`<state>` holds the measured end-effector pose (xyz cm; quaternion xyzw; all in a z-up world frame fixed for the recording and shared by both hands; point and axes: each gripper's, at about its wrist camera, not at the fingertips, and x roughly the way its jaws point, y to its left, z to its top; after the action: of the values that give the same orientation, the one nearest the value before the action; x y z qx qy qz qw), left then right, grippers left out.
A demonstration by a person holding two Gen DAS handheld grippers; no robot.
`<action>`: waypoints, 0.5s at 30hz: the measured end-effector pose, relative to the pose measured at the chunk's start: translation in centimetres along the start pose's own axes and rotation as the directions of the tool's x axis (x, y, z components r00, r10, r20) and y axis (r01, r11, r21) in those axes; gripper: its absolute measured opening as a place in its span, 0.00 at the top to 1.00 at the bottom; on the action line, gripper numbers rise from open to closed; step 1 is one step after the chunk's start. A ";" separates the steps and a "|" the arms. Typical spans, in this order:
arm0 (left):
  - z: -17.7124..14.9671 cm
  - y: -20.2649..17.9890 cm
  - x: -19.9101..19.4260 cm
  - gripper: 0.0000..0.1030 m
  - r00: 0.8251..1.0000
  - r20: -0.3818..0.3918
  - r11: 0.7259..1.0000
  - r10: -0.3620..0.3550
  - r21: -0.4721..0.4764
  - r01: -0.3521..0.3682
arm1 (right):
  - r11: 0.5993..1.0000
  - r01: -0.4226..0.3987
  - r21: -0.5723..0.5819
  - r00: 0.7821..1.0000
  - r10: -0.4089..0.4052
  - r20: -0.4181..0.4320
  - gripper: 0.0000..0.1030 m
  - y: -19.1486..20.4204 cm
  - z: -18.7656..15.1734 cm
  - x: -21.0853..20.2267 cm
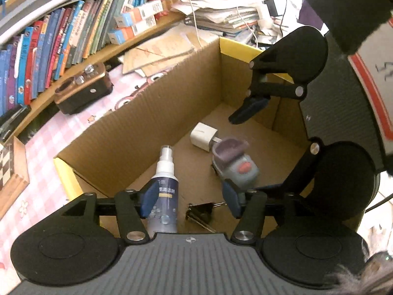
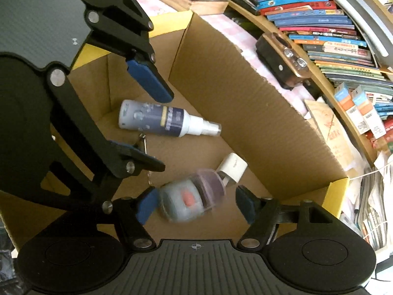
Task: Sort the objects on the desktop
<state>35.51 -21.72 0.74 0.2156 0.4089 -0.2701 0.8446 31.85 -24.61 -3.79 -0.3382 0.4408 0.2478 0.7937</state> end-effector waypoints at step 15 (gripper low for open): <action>-2.1 1.9 -7.4 0.16 0.968 0.236 0.964 0.083 -0.266 -0.017 | 0.934 -0.006 0.358 0.960 -0.095 0.263 0.27 -3.1 -4.0 -8.4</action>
<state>31.67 -17.04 5.77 0.0777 0.3279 -0.2168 0.9162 27.77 -30.42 2.99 -0.1612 0.3556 0.1905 0.9007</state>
